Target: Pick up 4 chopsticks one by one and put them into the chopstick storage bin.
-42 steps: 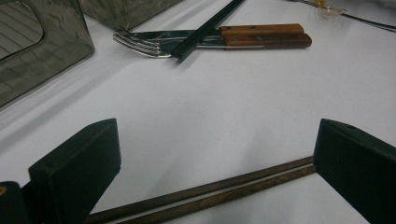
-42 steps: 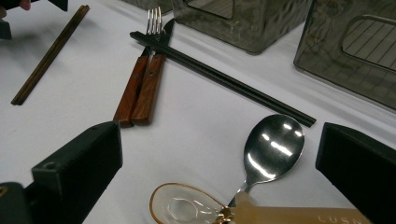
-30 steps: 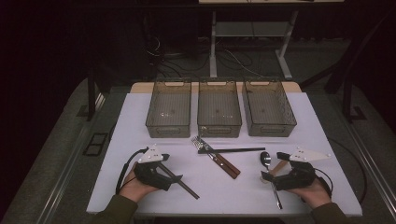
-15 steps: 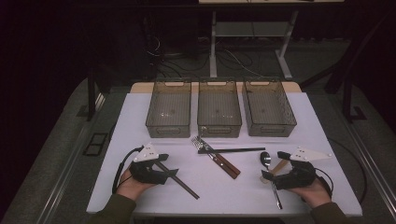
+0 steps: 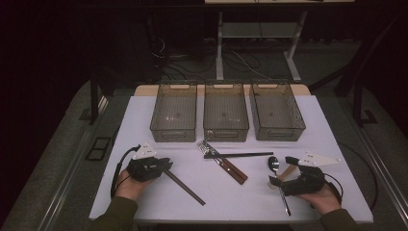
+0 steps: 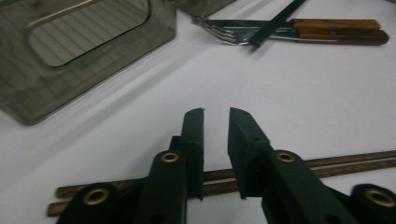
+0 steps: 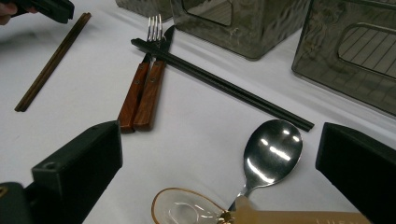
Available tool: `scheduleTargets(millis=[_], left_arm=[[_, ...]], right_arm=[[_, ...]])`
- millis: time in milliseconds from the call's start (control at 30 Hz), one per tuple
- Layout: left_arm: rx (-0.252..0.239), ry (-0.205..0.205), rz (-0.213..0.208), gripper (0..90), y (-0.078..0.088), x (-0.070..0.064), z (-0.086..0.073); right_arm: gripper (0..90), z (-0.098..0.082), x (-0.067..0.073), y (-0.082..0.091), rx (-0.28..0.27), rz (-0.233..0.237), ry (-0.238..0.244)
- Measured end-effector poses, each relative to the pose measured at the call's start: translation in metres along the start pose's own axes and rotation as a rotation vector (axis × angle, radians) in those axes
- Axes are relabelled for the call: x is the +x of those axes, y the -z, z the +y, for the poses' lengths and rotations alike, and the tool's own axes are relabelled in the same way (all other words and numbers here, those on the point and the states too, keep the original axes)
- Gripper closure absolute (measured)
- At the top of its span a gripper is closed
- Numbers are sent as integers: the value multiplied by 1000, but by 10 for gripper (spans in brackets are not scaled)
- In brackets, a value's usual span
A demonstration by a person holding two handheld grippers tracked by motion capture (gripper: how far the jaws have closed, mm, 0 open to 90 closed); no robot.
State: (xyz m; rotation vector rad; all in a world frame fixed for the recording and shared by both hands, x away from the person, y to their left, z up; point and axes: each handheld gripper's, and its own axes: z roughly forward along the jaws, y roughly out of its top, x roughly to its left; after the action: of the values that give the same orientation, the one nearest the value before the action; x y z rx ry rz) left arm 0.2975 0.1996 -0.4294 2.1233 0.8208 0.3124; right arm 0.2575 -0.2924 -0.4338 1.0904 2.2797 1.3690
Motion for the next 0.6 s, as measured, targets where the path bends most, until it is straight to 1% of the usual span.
scheduleTargets(millis=[33,67,133,167,233,300,367,400,433,467,500,533,567,600], left_arm=[[8,-8,10,790,1,2,0],[19,-1,34,814,1,6,0],[46,5,69,851,1,9,0],[46,5,69,879,1,9,0],[73,4,103,895,0,14,-1],[81,1,110,895,0,16,-1],[102,6,134,896,-1,23,-1],[103,13,141,897,-2,26,-1],[103,13,141,897,-2,26,-1],[110,23,148,897,-3,33,-2],[110,23,148,898,-3,33,-2],[137,22,158,898,-5,39,-3],[137,22,158,898,-5,39,-3],[141,19,157,898,-7,43,-2]], right_arm=[[5,0,0,0,0,0,0],[4,0,0,0,1,1,0],[5,0,0,0,0,1,-1],[5,0,0,0,0,1,-1],[5,0,0,-1,0,1,-2],[4,0,0,0,0,2,-3],[5,0,0,0,-2,2,-4],[4,0,0,0,-1,3,-4],[4,0,0,-1,-1,3,-4],[4,0,0,-1,-1,3,-4],[5,0,0,-1,0,3,-5],[4,0,0,-1,0,2,-4],[4,0,0,-1,0,1,-4],[4,0,-1,-1,-1,1,-5]])
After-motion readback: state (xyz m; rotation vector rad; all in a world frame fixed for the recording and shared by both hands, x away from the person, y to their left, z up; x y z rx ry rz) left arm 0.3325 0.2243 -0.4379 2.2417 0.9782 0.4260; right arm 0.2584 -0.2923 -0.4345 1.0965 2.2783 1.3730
